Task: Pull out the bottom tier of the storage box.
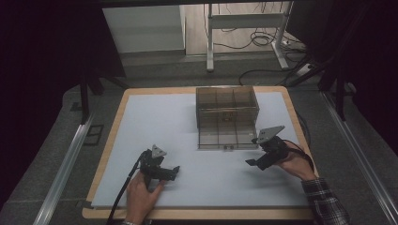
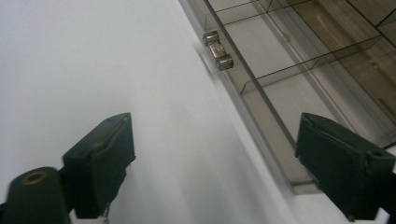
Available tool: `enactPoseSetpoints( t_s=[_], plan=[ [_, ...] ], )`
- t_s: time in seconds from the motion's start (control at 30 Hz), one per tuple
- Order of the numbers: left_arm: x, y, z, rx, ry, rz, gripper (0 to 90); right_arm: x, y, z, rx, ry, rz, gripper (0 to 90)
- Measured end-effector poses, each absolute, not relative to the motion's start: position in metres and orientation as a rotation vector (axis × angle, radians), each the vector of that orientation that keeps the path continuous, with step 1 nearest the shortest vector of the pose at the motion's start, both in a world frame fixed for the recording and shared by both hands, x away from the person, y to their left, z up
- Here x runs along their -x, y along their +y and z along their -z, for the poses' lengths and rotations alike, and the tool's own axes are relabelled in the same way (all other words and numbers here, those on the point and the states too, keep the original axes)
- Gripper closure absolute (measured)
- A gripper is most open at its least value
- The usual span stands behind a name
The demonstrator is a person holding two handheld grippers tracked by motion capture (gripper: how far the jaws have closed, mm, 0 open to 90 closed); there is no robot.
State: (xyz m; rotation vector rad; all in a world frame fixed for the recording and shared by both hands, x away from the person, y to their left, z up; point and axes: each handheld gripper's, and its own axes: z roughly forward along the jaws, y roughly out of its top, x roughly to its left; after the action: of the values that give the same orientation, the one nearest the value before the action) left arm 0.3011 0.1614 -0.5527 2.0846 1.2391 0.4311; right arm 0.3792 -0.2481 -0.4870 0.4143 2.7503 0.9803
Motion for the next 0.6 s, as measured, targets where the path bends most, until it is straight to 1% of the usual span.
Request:
enactPoseSetpoints(
  t_s=[0.4, 0.6],
  plan=[
    [-0.301, 0.161, 0.553, -2.084, 1.239, -0.431, 0.0, -0.362, -0.262, 0.491, -0.52, 2.707, -1.007, 4.4],
    [-0.301, 0.161, 0.553, -2.084, 1.239, -0.431, 0.0, -0.355, -0.267, 0.495, -0.549, 2.689, -1.003, 2.6]
  ],
)
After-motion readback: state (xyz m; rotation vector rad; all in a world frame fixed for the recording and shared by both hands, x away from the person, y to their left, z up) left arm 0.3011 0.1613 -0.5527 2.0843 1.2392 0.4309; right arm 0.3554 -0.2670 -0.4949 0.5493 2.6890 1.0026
